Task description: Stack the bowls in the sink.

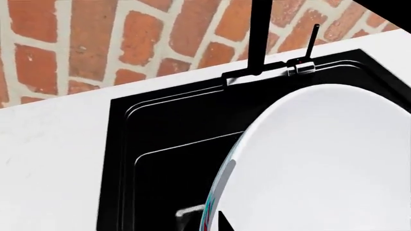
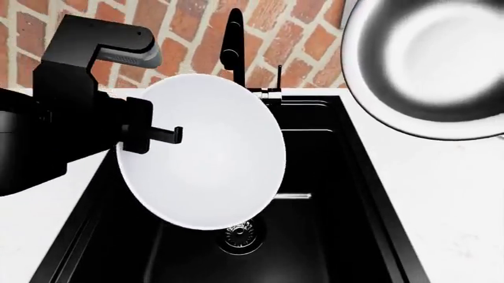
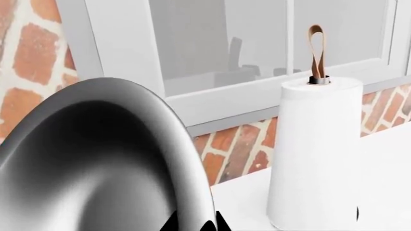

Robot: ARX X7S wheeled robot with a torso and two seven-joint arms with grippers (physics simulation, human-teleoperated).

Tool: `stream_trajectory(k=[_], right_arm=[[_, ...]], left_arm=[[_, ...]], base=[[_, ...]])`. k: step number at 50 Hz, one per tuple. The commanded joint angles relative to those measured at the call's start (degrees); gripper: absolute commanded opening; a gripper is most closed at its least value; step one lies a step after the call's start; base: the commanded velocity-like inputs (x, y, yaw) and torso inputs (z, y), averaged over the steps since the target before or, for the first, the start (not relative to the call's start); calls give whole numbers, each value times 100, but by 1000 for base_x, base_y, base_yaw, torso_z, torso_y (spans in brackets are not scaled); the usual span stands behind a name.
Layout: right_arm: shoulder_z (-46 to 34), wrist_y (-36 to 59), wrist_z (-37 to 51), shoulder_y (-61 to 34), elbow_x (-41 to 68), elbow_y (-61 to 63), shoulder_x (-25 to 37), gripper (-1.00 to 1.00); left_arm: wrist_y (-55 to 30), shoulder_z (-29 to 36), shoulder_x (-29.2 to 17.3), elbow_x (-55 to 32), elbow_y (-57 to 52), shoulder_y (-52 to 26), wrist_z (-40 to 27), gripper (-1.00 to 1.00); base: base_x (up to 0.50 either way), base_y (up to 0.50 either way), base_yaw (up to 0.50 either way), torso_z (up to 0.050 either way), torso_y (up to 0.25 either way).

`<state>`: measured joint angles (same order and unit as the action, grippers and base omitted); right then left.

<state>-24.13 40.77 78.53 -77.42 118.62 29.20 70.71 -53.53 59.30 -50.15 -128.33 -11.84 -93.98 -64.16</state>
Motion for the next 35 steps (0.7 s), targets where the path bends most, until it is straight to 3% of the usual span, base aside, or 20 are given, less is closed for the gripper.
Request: stream_trajectory(k=[1, 35], right_arm=[[42, -39, -35, -6, -78, 13, 5, -100], [73, -232, -167, 250, -193, 51, 58, -100]], left_arm=[[252, -100, -1, 121, -97, 282, 246, -100], [556, -74, 234, 458, -107, 862, 807, -100]], base=[[0, 0, 0, 0, 0], [0, 0, 0, 0, 1]])
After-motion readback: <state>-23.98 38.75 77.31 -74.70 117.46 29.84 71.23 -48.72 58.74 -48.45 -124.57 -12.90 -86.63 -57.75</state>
